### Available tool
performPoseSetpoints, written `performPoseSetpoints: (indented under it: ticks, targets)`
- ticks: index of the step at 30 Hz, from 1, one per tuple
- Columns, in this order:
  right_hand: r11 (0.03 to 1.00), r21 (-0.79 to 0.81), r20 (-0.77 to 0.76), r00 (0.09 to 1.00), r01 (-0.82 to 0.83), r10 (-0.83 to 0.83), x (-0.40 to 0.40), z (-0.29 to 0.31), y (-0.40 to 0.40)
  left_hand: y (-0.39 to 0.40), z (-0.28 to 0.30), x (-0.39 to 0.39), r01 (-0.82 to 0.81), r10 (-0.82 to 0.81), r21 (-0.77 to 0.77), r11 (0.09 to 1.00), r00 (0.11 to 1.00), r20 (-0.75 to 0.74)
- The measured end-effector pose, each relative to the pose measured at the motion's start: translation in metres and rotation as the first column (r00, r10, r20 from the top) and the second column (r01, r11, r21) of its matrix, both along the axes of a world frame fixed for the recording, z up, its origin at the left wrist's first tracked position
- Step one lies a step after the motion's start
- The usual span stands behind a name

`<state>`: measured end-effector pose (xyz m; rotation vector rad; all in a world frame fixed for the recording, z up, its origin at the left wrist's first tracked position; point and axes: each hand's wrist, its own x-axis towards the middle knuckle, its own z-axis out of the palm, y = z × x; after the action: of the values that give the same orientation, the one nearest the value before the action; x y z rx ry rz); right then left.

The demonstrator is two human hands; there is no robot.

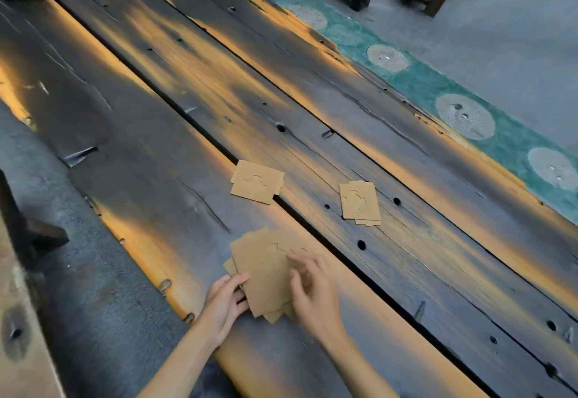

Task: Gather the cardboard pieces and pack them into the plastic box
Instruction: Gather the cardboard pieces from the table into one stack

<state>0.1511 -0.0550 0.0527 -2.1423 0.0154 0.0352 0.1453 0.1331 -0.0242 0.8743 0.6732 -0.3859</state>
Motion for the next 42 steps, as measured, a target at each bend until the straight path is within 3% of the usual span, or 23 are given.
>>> performPoseSetpoints:
  ticks: [3, 7, 13, 18, 24, 27, 30, 35, 42]
  targets:
    - [0.991, -0.029, -0.057, 0.990, 0.128, -0.130, 0.046, -0.007, 0.009, 0.036, -0.003, 0.017, -0.048, 0.049, 0.046, 0.998, 0.999, -0.022]
    - [0.957, 0.061, -0.328, 0.911, 0.284, -0.249, 0.095, -0.019, 0.040, 0.074, -0.008, 0.039, -0.107, 0.109, 0.059, 0.992, 0.994, -0.029]
    - [0.869, 0.240, -0.655, 0.733, 0.433, -0.184, 0.130, -0.038, 0.100, 0.106, -0.019, 0.069, -0.119, 0.121, 0.039, 0.992, 0.991, -0.063]
    - [0.835, 0.225, -0.729, 0.656, 0.502, -0.198, 0.140, -0.052, 0.125, 0.120, -0.029, 0.089, -0.095, 0.096, 0.018, 0.995, 0.992, -0.085]
    - [0.935, 0.125, -0.635, 0.751, 0.332, -0.181, 0.174, -0.065, 0.123, 0.137, -0.039, 0.118, -0.025, 0.030, 0.049, 0.998, 0.995, -0.099]
    - [0.978, -0.120, -0.458, 0.864, 0.171, -0.207, 0.214, -0.074, 0.112, 0.144, -0.040, 0.134, 0.000, 0.008, 0.072, 0.997, 0.995, -0.102]
    - [0.928, -0.372, -0.345, 0.932, -0.022, -0.116, 0.257, -0.083, 0.100, 0.150, -0.040, 0.148, 0.020, -0.012, 0.082, 0.996, 0.995, -0.101]
    - [0.810, -0.495, -0.495, 0.868, -0.316, 0.037, 0.302, -0.102, 0.083, 0.158, -0.042, 0.162, 0.031, -0.020, 0.096, 0.995, 0.993, -0.120]
    - [0.783, -0.560, -0.469, 0.883, -0.270, -0.032, 0.303, -0.099, 0.070, 0.160, -0.040, 0.174, 0.037, -0.023, 0.092, 0.995, 0.988, -0.155]
